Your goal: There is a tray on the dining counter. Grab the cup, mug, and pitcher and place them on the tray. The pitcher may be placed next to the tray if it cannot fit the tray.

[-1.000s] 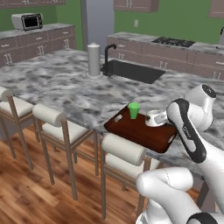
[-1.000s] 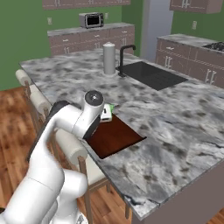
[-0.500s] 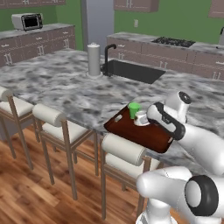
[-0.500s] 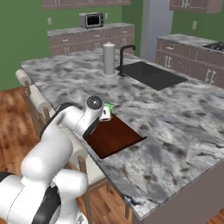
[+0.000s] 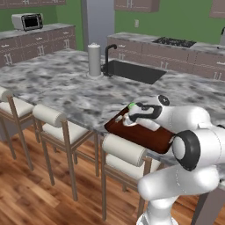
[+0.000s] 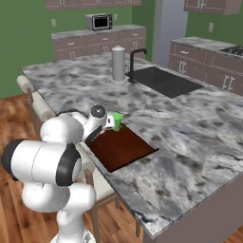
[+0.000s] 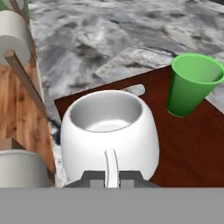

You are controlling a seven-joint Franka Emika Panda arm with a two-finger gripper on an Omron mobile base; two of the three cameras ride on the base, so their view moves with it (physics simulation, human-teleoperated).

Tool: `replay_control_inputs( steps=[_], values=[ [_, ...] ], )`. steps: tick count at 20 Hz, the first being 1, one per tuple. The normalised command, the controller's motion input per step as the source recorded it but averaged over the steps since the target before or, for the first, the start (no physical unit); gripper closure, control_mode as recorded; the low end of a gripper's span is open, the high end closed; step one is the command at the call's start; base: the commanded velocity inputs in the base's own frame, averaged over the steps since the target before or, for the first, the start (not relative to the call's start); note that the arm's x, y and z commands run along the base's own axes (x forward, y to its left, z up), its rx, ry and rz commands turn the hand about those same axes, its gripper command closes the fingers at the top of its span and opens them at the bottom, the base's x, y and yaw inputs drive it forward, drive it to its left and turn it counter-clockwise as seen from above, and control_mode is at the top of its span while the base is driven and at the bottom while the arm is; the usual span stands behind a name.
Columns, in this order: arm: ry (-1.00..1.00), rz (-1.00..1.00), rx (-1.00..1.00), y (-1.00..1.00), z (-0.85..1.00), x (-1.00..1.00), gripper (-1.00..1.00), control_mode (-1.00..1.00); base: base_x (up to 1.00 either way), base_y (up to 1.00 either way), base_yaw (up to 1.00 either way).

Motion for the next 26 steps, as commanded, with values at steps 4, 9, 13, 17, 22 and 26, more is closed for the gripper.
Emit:
replay_control_inputs(
  steps=[4,9,13,17,22,26],
  values=[
    [0.07,0.0,0.01,0.09,-0.19,0.4,1.0,-1.0,0.0,0.0,0.0],
    [0.04,0.0,0.0,0.0,-0.22,0.13,1.0,-1.0,0.0,0.0,0.0],
    [0.0,0.0,0.0,0.0,-0.34,0.23,1.0,-1.0,0.0,0.0,0.0],
    [0.0,0.0,0.0,0.03,-0.33,0.28,1.0,-1.0,0.0,0.0,0.0],
    [0.0,0.0,0.0,0.1,-0.4,0.3,1.0,-1.0,0.0,0.0,0.0],
    [0.03,0.0,0.0,0.1,-0.21,0.25,1.0,-1.0,0.0,0.0,0.0]
  ],
)
